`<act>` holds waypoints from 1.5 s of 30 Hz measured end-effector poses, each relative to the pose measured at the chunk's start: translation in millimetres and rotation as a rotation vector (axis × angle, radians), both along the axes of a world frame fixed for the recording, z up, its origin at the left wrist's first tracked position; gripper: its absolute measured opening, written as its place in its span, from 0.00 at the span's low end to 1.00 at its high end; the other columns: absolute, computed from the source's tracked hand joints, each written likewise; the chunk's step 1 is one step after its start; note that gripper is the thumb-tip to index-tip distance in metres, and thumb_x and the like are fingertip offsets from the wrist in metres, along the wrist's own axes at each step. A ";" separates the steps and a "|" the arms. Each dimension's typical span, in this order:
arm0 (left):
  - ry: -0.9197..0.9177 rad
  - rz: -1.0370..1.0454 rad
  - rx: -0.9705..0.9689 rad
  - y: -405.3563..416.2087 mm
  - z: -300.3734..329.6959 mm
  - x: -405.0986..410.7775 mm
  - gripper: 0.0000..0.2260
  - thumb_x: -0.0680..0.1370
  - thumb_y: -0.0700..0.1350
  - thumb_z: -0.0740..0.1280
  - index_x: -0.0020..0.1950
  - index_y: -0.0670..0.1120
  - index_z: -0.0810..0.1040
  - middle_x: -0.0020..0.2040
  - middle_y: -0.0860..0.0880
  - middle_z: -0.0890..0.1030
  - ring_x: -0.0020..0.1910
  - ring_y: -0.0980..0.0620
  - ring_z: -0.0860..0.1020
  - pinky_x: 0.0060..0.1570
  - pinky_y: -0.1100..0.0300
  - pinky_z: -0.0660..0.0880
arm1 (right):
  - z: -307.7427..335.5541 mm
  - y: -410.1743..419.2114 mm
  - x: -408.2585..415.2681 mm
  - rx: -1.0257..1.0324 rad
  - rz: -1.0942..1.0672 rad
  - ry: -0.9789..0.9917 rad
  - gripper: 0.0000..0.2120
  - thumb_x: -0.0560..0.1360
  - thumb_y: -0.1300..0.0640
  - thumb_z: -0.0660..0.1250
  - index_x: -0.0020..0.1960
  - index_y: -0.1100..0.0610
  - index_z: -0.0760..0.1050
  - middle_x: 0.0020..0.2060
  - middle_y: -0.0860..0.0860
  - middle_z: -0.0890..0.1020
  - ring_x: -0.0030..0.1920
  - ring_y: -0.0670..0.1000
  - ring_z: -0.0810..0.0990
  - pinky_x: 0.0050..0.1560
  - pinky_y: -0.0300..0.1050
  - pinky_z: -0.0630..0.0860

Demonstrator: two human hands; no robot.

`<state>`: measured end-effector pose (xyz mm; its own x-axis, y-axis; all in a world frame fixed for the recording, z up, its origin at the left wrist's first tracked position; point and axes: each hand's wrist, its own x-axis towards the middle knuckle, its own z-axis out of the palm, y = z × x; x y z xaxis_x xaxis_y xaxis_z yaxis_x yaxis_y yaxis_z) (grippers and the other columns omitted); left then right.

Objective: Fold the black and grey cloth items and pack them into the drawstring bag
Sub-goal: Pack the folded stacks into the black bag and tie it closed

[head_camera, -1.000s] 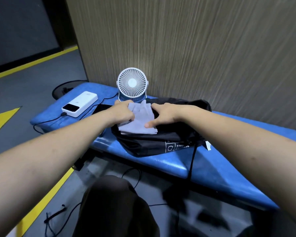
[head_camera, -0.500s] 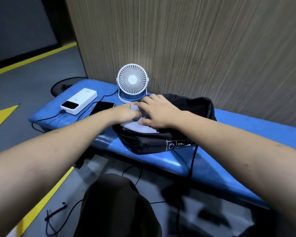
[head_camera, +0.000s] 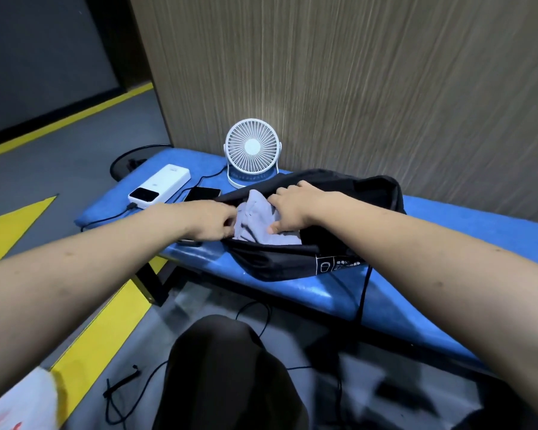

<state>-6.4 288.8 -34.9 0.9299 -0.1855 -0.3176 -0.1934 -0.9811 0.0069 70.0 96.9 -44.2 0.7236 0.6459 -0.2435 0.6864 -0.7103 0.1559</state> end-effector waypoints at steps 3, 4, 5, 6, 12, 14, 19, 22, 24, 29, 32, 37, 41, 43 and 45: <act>0.001 -0.107 0.133 3.6 -1.6 -0.1 0.12 0.83 0.54 0.56 0.50 0.50 0.75 0.51 0.51 0.79 0.59 0.50 0.74 0.71 0.51 0.56 | -7.8 5.8 -10.3 0.242 0.072 -0.093 0.36 0.72 0.39 0.65 0.74 0.56 0.63 0.64 0.56 0.73 0.65 0.59 0.71 0.68 0.56 0.63; -0.014 -0.123 0.134 5.6 -1.8 0.8 0.11 0.83 0.53 0.56 0.48 0.50 0.74 0.50 0.52 0.78 0.60 0.51 0.74 0.73 0.49 0.52 | -10.1 7.8 -14.3 0.335 0.107 -0.109 0.37 0.71 0.41 0.63 0.75 0.57 0.63 0.63 0.56 0.73 0.64 0.59 0.71 0.68 0.55 0.63; -0.014 -0.131 0.135 7.7 -2.0 1.9 0.09 0.82 0.51 0.56 0.47 0.51 0.73 0.51 0.52 0.78 0.61 0.52 0.73 0.74 0.48 0.49 | -11.6 10.0 -17.5 0.408 0.140 -0.119 0.38 0.71 0.41 0.62 0.76 0.57 0.62 0.63 0.56 0.73 0.63 0.59 0.72 0.67 0.53 0.63; -0.008 -0.139 0.133 9.8 -2.3 3.3 0.07 0.81 0.50 0.57 0.48 0.52 0.74 0.53 0.53 0.78 0.64 0.52 0.72 0.75 0.47 0.47 | -11.2 12.5 -20.5 0.455 0.167 -0.128 0.38 0.71 0.41 0.61 0.77 0.57 0.61 0.64 0.56 0.73 0.63 0.59 0.72 0.67 0.53 0.63; 0.091 -0.186 0.162 15.5 3.5 3.7 0.18 0.77 0.42 0.60 0.58 0.62 0.79 0.66 0.60 0.75 0.77 0.60 0.57 0.75 0.37 0.34 | -6.1 27.2 -24.7 0.250 0.139 0.114 0.35 0.74 0.31 0.61 0.76 0.46 0.62 0.69 0.53 0.70 0.67 0.58 0.71 0.65 0.56 0.66; 0.099 -0.196 0.158 15.1 4.3 2.6 0.17 0.76 0.42 0.61 0.56 0.62 0.81 0.64 0.62 0.76 0.78 0.60 0.55 0.75 0.37 0.33 | -5.9 31.8 -24.3 0.114 0.112 0.115 0.36 0.74 0.28 0.59 0.76 0.44 0.62 0.72 0.51 0.66 0.70 0.58 0.68 0.67 0.59 0.63; 0.039 -0.237 0.089 16.6 2.7 0.8 0.02 0.75 0.52 0.66 0.45 0.57 0.78 0.56 0.58 0.77 0.71 0.57 0.64 0.74 0.36 0.36 | -2.0 39.8 -22.9 0.013 0.033 0.137 0.37 0.74 0.28 0.58 0.78 0.44 0.59 0.74 0.49 0.63 0.71 0.60 0.66 0.69 0.61 0.60; 0.044 -0.298 0.107 20.7 4.0 -0.1 0.10 0.74 0.59 0.70 0.41 0.55 0.75 0.57 0.58 0.74 0.68 0.59 0.64 0.73 0.34 0.39 | -2.0 40.4 -20.7 0.011 -0.005 0.164 0.36 0.75 0.28 0.58 0.78 0.43 0.59 0.75 0.49 0.61 0.73 0.60 0.65 0.69 0.61 0.59; 0.060 -0.343 0.154 22.5 7.4 -1.0 0.11 0.74 0.58 0.71 0.41 0.53 0.75 0.57 0.59 0.74 0.68 0.58 0.64 0.73 0.36 0.43 | 0.4 40.0 -20.3 0.003 -0.020 0.171 0.36 0.75 0.29 0.58 0.78 0.43 0.59 0.76 0.49 0.61 0.73 0.60 0.65 0.70 0.62 0.59; 0.001 -0.367 0.094 30.0 22.8 -3.6 0.10 0.78 0.52 0.69 0.41 0.51 0.70 0.48 0.52 0.80 0.60 0.51 0.74 0.69 0.47 0.56 | 1.5 41.2 -21.1 -0.024 -0.025 0.155 0.29 0.79 0.35 0.57 0.76 0.44 0.62 0.73 0.52 0.63 0.70 0.62 0.67 0.67 0.61 0.62; -0.113 -0.385 0.080 27.6 36.3 -3.6 0.11 0.79 0.51 0.68 0.41 0.50 0.68 0.46 0.49 0.79 0.55 0.49 0.76 0.66 0.49 0.62 | -1.0 38.4 -20.5 -0.018 -0.022 0.133 0.24 0.81 0.38 0.53 0.74 0.46 0.63 0.69 0.54 0.64 0.69 0.62 0.67 0.64 0.61 0.63; -0.320 -0.406 0.045 31.2 69.6 -2.1 0.12 0.79 0.51 0.68 0.42 0.52 0.67 0.42 0.52 0.72 0.53 0.47 0.74 0.64 0.54 0.63 | -7.7 40.4 -6.9 0.051 -0.229 0.240 0.37 0.69 0.30 0.42 0.73 0.45 0.61 0.70 0.57 0.66 0.70 0.66 0.65 0.68 0.64 0.62; -0.332 -0.352 0.013 25.6 60.3 -5.8 0.09 0.79 0.56 0.66 0.46 0.54 0.71 0.44 0.53 0.70 0.52 0.47 0.72 0.54 0.58 0.61 | -0.4 30.5 -3.0 0.075 -0.105 0.311 0.25 0.82 0.38 0.52 0.75 0.47 0.62 0.70 0.57 0.66 0.72 0.63 0.65 0.72 0.62 0.60; -0.249 -0.268 -0.008 15.9 49.8 -8.3 0.12 0.81 0.61 0.60 0.52 0.54 0.76 0.47 0.51 0.75 0.52 0.49 0.71 0.47 0.58 0.55 | 3.8 25.3 -0.8 0.169 0.006 0.390 0.25 0.75 0.38 0.61 0.69 0.46 0.70 0.61 0.52 0.71 0.66 0.58 0.72 0.68 0.58 0.67; -0.191 -0.143 -0.190 8.4 41.9 -6.7 0.21 0.80 0.66 0.53 0.50 0.55 0.79 0.47 0.53 0.79 0.51 0.51 0.72 0.52 0.56 0.60 | 4.2 19.9 -0.3 0.364 0.032 0.477 0.27 0.67 0.36 0.62 0.62 0.46 0.74 0.56 0.48 0.76 0.59 0.50 0.76 0.63 0.52 0.72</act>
<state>-13.2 297.2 7.0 0.9295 -0.3584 -0.0869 -0.3451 -0.9284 0.1377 69.7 116.8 -40.0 0.5676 0.7685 -0.2954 0.6427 -0.6378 -0.4244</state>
